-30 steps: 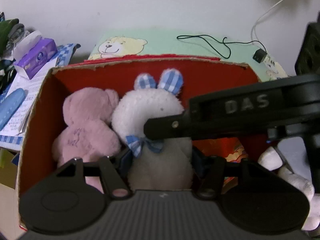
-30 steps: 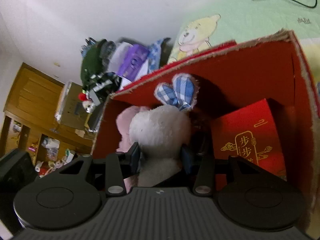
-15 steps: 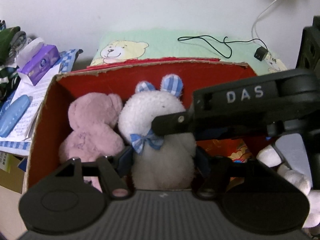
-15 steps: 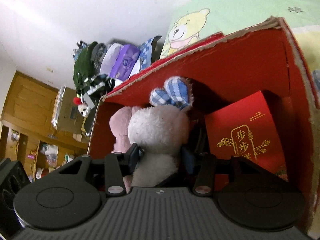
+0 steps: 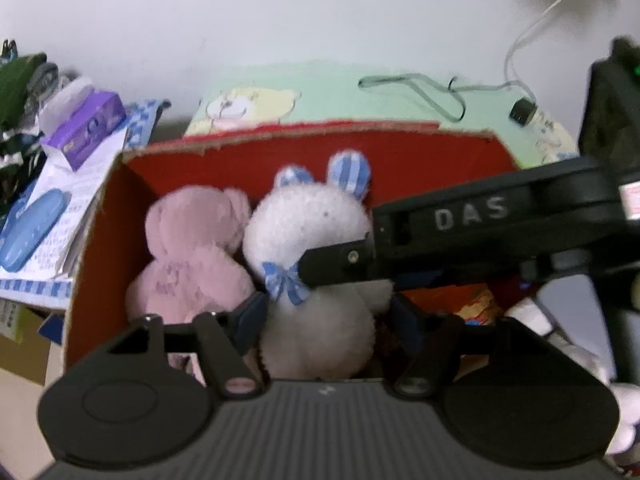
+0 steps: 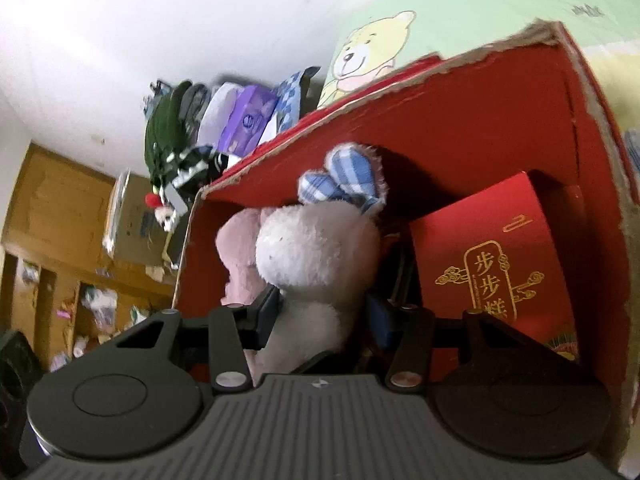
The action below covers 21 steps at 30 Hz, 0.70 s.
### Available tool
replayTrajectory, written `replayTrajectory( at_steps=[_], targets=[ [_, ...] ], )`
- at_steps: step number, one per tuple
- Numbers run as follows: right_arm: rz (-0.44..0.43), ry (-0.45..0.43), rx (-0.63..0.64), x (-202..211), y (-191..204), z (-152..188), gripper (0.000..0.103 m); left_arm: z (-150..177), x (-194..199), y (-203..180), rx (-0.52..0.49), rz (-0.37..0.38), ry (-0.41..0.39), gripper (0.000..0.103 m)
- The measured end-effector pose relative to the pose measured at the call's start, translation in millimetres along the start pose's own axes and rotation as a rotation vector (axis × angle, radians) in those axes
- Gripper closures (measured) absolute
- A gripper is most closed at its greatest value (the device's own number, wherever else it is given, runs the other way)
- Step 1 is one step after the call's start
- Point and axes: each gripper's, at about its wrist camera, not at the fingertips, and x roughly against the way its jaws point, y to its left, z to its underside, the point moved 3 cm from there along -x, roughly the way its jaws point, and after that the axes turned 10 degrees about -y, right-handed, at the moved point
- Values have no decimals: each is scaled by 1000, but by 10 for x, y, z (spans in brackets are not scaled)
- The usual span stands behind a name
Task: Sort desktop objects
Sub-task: 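Lower the white bunny beside the pink teddy bear and open the right gripper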
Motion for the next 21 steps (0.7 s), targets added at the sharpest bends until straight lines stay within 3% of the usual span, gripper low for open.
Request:
replayTrajectory(
  at_steps=[3,10,13,16,21],
  targets=[
    [-14,16,22,-22,26,11,50,1,-66,-13,-12,-14,29,34],
    [41,-69,22,68,42,27,41,-18,-119,-16,-54,-25,54,33],
    [34,-99,19,152,63,57,41,3,-140,-5,-72,-36,66,40],
    [47,-150,11,248,69,48,43,29,-129,6,-77,-23,69,39],
    [97,-165,13,217,71,20,58,50,-129,25,-73,-19,72,39]
  ],
)
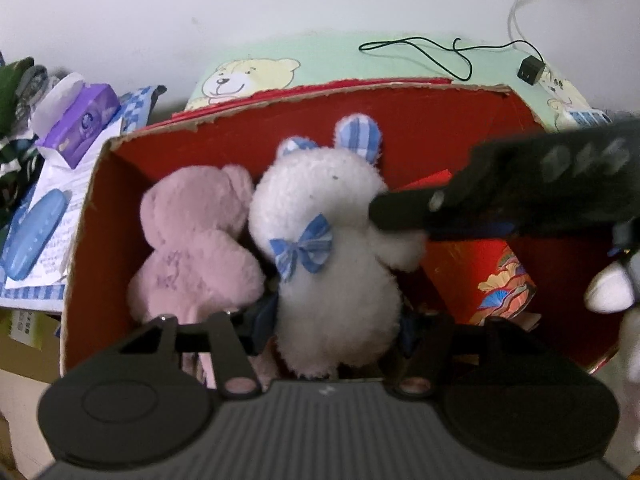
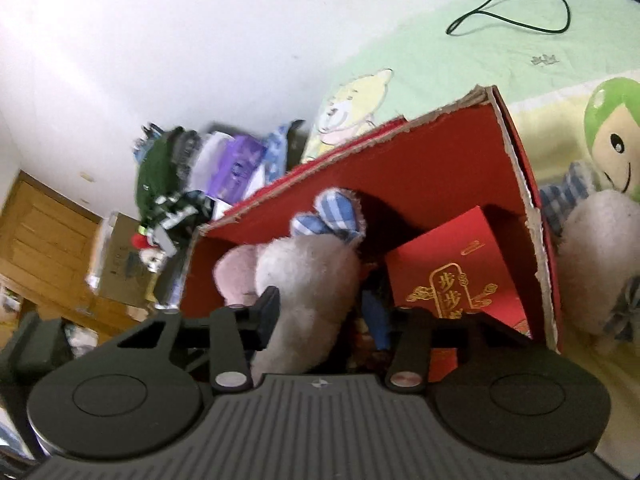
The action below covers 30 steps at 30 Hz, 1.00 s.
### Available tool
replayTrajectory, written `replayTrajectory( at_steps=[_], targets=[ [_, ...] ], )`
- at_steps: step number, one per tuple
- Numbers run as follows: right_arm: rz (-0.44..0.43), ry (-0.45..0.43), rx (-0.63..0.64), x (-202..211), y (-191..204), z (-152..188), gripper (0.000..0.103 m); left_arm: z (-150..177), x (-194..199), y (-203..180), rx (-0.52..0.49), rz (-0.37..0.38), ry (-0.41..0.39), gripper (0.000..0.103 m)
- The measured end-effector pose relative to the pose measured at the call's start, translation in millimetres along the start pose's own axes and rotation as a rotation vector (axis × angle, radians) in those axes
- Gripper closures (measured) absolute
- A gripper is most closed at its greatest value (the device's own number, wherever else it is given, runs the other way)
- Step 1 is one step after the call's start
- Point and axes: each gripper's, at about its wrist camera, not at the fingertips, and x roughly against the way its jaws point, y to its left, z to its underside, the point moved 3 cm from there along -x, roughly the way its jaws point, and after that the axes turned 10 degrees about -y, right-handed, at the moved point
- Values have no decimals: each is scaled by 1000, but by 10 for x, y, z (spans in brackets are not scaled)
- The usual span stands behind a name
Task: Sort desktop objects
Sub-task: 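Lower the white bunny beside the pink teddy bear and open the right gripper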
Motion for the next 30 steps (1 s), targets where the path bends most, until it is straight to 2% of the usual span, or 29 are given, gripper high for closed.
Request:
replayTrajectory(
  at_steps=[3,12,23,27,30],
  targets=[
    [49,31,37,-93,13,71,59,6,24,-4,3,0,-6,39],
    [34,55,35,-168,-31,98,60,6,87,-5,10,3,-41,39],
    [13,2,53,67,32,89,58,18,168,-12,6,-9,-73,37],
    [33,-36,98,170,97,127,52,13,235,-40,-1,-22,-84,35],
    [35,-54,110,239,105,155,51,16,294,-68,-7,-37,-91,32]
  ],
)
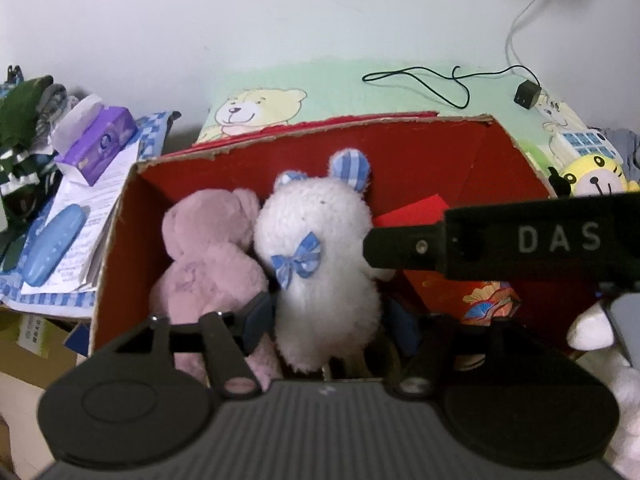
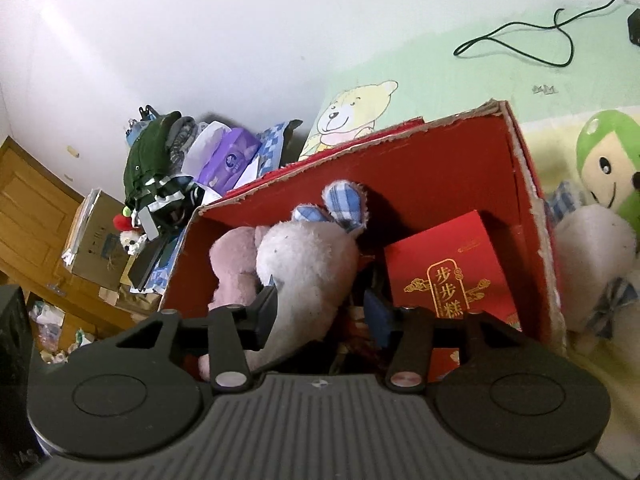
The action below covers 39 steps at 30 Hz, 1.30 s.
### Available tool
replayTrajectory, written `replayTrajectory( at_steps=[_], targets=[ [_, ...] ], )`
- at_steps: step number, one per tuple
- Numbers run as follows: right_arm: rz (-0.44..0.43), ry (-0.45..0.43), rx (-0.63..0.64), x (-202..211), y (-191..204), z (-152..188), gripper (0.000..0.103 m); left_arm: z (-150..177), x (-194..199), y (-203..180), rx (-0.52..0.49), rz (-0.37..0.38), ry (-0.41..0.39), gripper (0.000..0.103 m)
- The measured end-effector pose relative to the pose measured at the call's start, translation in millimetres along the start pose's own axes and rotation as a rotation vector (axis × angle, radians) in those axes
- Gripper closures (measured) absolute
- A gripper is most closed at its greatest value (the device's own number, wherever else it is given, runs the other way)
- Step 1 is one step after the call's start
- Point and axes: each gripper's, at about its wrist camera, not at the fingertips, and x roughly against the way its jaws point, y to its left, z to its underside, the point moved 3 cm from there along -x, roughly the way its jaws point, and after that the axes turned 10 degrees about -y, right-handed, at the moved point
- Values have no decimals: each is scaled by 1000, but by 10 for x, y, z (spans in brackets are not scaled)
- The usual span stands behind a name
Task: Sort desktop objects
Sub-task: 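Move the right gripper to the yellow tiger plush and grasp it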
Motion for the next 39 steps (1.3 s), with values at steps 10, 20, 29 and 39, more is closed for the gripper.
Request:
replayTrajectory(
  at_steps=[10,20,29,39],
  targets=[
    [-53,-38,-10,365,-79,65,50,-60,193,-159,10,-54,-27,27],
    [-135,-102,-30,913,-295,8,49,-140,450,-627,11,-49,-75,27],
    [-168,-184,-116,1515,-825,14,48,-269,653,-1310,-39,54,-142,28],
    [-26,-274,-248,2155,-1813,-35,46,-303,367,-2413,-107,292,-109,27]
  ],
)
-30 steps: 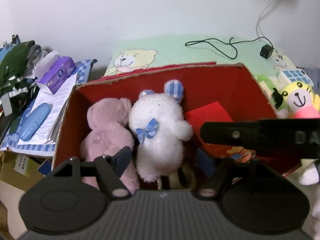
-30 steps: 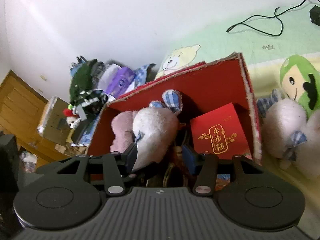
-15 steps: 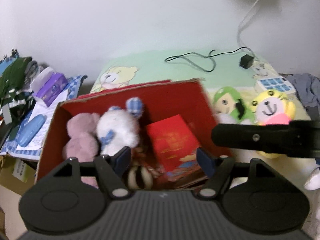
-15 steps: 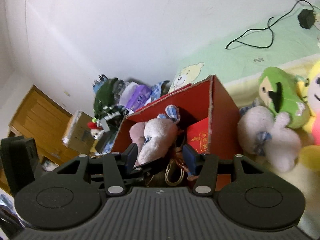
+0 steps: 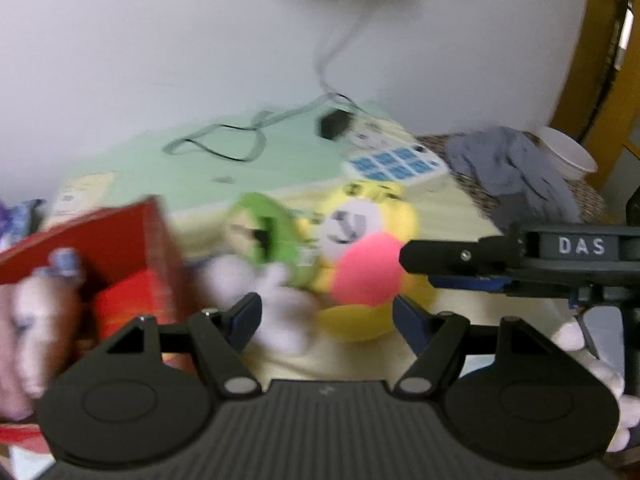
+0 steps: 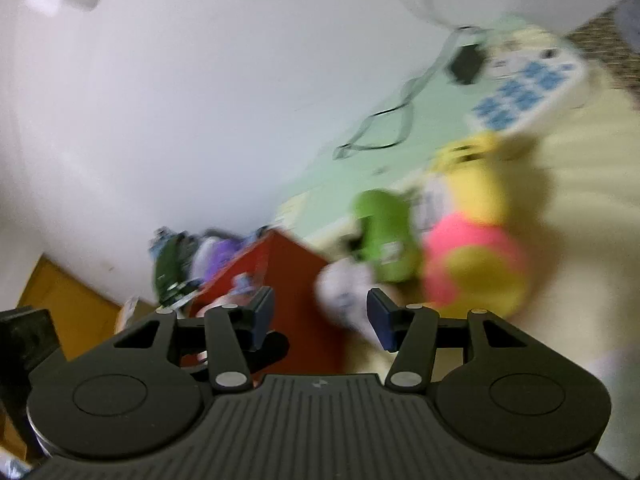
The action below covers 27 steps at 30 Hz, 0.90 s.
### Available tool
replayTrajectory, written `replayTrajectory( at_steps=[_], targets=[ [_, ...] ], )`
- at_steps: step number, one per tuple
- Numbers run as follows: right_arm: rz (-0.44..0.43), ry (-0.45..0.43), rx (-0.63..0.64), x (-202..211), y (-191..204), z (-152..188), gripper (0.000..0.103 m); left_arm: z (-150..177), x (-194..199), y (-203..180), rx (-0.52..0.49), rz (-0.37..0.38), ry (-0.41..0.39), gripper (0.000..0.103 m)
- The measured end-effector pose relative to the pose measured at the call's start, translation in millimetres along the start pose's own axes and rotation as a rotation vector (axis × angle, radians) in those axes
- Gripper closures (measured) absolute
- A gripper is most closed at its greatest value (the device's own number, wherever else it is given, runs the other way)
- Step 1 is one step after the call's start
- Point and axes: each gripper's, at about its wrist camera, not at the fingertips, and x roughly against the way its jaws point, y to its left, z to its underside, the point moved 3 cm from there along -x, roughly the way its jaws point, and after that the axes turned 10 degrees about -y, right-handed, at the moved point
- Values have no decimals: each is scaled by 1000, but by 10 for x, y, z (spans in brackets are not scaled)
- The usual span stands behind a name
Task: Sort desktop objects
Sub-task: 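Move the right gripper to the yellow tiger plush and grasp it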
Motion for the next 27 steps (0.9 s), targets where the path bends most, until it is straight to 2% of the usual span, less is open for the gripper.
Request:
replayTrajectory(
  at_steps=[4,10,15,22,27],
  targets=[
    [94,-51,-23,120,-366,-153,39,25,-425,-209,21,62,69,25],
    [156,-41,-10,118,-739,-296,37,48,-900,-351,61,86,154,21],
    [139,-11,-31,12,-939,-389,34,45,-1038,-442,22,71,166,14],
    [103,30,12,-256,-984,-497,26,86,-1200,-374,58,72,203,12],
    [74,99,9,-510,-1018,-446,26,100,-1298,-360,64,79,212,9]
  ],
)
